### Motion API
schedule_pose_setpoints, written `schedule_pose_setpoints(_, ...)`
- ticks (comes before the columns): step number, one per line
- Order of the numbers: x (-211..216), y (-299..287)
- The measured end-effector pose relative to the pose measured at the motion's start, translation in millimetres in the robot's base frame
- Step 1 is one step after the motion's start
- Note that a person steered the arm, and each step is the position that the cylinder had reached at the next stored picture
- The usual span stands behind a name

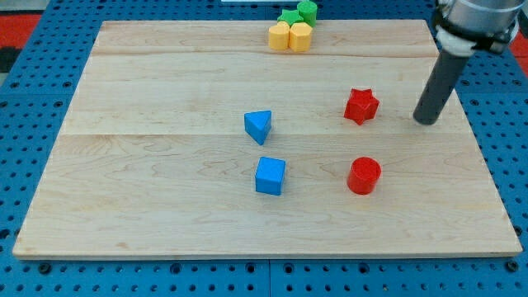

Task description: Move the red star to the blue triangle

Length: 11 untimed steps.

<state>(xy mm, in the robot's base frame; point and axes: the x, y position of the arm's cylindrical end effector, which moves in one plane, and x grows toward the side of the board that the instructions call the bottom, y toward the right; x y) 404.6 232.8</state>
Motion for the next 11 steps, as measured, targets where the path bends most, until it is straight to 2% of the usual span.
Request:
schedule_pose_setpoints(1,-13,-16)
schedule_pose_setpoints(5,-13,-149)
schedule_pose_setpoints(6,-13,-153)
schedule_pose_setpoints(8,26,-154)
schedule_pose_setpoints(11,63,-196)
